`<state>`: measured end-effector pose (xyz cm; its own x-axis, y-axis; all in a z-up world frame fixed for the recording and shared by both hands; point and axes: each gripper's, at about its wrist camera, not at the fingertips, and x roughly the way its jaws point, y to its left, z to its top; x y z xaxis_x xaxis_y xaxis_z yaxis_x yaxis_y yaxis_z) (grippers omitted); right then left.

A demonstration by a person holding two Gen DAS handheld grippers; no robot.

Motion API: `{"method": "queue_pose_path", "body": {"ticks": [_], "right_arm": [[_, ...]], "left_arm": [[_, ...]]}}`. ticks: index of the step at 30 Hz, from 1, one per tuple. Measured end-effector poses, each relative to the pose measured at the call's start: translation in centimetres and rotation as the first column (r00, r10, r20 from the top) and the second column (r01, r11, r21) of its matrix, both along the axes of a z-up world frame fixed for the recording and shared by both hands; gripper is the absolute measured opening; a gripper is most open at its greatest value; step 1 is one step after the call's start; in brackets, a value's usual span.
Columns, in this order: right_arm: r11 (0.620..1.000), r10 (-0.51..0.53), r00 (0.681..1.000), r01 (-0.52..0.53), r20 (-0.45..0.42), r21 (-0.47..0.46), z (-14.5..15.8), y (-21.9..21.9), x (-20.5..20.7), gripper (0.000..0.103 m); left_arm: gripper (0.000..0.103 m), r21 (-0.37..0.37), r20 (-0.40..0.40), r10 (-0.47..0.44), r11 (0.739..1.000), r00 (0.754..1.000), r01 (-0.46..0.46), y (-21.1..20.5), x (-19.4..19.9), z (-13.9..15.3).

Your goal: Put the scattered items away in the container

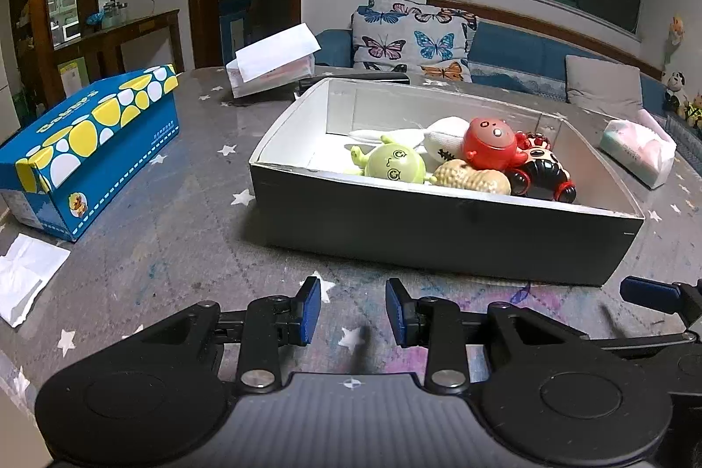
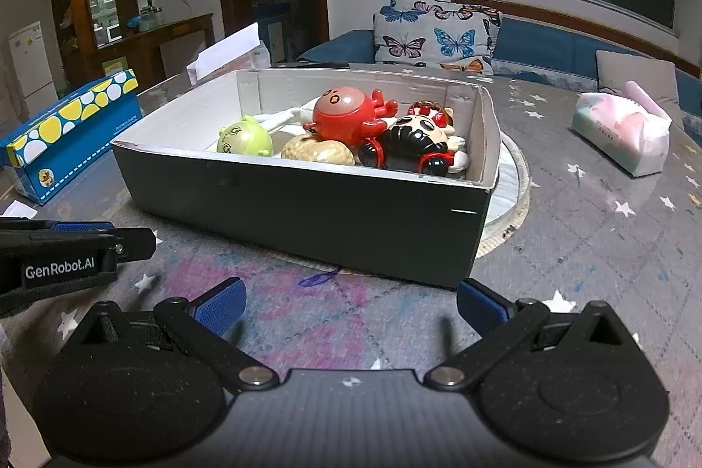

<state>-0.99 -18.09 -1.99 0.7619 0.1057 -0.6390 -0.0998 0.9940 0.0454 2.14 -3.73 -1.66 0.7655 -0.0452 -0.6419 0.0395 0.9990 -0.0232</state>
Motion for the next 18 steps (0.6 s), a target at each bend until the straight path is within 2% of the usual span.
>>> {"method": "queue_pose_path", "body": {"ticks": [18], "right_arm": [[1.000, -0.019, 1.000, 0.019, -0.023, 0.003, -0.2, -0.5, 1.4, 0.103]], "left_arm": [[0.035, 0.026, -0.019, -0.021, 0.999, 1.000, 0.021, -1.1, 1.6, 0.0]]}}
